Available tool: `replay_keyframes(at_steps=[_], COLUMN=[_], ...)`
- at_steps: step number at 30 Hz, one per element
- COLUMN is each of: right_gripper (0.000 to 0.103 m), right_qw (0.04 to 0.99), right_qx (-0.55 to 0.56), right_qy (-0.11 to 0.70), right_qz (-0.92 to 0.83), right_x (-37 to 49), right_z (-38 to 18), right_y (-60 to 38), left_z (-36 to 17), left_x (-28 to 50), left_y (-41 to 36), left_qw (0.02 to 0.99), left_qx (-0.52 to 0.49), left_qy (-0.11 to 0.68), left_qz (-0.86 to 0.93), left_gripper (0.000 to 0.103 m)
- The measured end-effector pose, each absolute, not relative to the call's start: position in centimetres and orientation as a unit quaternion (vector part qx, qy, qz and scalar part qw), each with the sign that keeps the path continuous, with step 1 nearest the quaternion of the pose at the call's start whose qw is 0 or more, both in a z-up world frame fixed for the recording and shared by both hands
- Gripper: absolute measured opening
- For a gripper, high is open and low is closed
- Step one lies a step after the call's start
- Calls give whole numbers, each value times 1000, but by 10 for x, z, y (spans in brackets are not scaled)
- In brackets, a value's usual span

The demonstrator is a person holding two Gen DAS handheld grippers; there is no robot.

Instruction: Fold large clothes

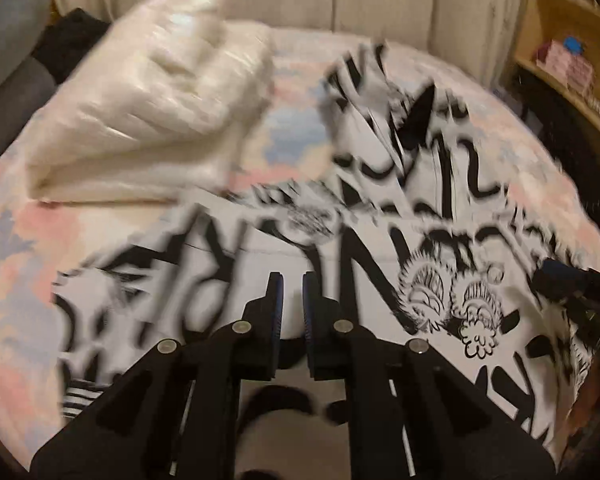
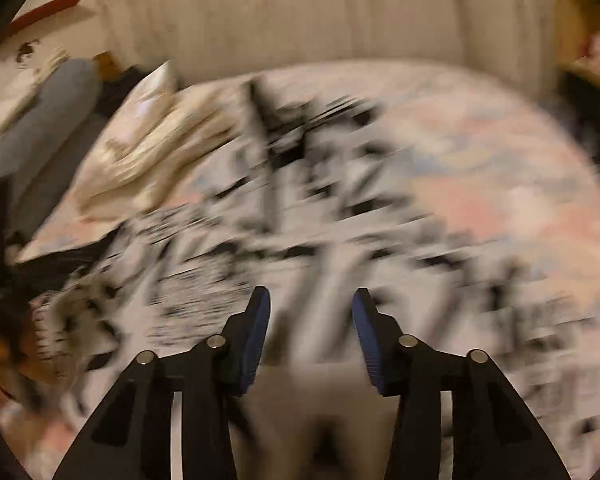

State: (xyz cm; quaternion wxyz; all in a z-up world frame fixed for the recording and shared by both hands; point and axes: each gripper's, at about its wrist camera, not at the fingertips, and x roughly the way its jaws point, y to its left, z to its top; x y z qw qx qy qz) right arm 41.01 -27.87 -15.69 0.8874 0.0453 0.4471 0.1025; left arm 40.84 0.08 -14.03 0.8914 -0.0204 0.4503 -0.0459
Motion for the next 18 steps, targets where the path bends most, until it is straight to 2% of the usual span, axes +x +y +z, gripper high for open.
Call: replay_keyframes(at_steps=[2, 5, 7, 9, 11, 12, 13, 15, 17, 18], right_gripper=[43, 26, 10, 10, 11, 17, 18, 9, 8, 17], right_qw=[882, 883, 881, 891, 892, 891, 887, 880, 879, 878], right_qx=[25, 41, 78, 57, 44, 29, 26, 124, 151, 135], right_qy=[463, 462, 457, 449, 450, 452, 456, 457, 450, 452], right_qz=[83, 78, 91, 45, 0, -38, -65, -45, -53, -78], right_x=[418, 425, 428, 427, 427, 427, 430, 419, 409, 406], right_z=[-177, -190, -191, -189, -194, -199, -205, -208, -199, -195], right_y=[-265, -283, -316, -348, -388, -410, -431, -482, -499, -501], left_z=[-162, -174, -174, -174, -176, -177, -178, -176, -174, -171], left_x=[414, 419, 420, 421, 421, 420, 420, 425, 425, 424], left_y=[-14, -7, 2, 13, 25, 33, 39, 48, 49, 48], left_qw=[880, 880, 880, 880, 880, 881, 880, 876, 873, 871], left_qx=[13, 6, -3, -3, -2, -6, -19, -42, -46, -43], left_qy=[473, 474, 473, 471, 469, 467, 467, 472, 478, 484], left_qz=[-32, -35, -44, -55, -74, -80, -86, -91, -86, -78], left_gripper=[8, 8, 7, 1, 1, 1, 1, 1, 1, 1])
